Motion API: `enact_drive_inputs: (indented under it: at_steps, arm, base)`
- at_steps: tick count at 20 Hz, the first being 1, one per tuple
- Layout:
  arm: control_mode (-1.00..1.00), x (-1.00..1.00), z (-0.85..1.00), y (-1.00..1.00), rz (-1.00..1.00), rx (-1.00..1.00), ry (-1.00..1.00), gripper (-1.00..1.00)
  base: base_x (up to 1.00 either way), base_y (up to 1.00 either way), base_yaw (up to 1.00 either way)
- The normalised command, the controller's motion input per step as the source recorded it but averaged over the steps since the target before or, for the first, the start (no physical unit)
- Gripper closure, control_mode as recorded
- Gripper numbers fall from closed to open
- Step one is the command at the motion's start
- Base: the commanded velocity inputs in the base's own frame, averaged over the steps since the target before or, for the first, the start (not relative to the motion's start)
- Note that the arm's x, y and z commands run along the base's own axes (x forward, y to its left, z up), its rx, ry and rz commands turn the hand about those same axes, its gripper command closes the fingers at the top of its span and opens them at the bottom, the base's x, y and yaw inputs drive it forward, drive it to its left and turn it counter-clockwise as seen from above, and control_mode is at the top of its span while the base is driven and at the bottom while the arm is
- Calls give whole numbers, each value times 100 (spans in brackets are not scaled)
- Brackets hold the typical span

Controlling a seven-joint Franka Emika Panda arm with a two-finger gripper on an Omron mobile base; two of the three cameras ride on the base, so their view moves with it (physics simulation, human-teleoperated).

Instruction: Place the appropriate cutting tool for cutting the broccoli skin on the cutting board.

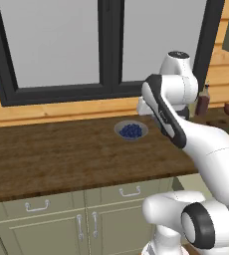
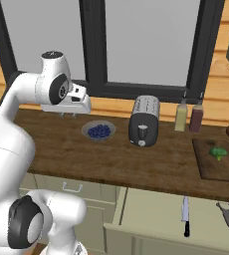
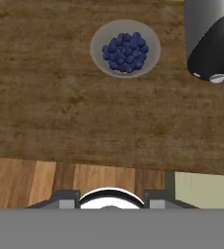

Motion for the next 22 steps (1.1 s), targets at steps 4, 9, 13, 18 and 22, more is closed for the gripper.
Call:
enact_drive_inputs:
  at_steps: [4,9,13,18,22]
  arm:
    - [-100,-61,-36,0,-4,0,3,-100]
    - [-100,-88,-59,-2,-5,1,8,-100]
    - [-100,-49,-32,0,-3,0,7,-100]
    - [-100,-33,-29,-63,-5,2,10,-100]
    - [-100,-18,-13,-100,-6,1,15,-100]
  base:
    - [0,0,0]
    - [0,0,0]
    - [0,0,0]
    - [0,0,0]
    - [0,0,0]
